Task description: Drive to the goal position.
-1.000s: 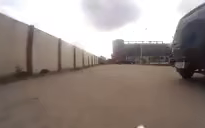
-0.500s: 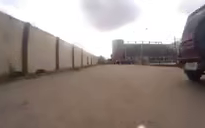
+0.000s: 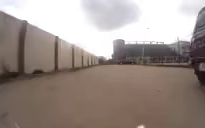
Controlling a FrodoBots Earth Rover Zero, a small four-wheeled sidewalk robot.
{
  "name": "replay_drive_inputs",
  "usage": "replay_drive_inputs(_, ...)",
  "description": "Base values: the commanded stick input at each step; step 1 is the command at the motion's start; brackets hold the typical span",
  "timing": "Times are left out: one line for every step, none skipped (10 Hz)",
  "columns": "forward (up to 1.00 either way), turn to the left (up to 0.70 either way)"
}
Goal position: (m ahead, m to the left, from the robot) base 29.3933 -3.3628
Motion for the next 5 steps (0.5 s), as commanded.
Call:
replay_drive_inputs(0.70,0.00)
replay_drive_inputs(0.70,0.00)
replay_drive_inputs(0.70,0.00)
replay_drive_inputs(0.70,0.00)
replay_drive_inputs(0.70,0.00)
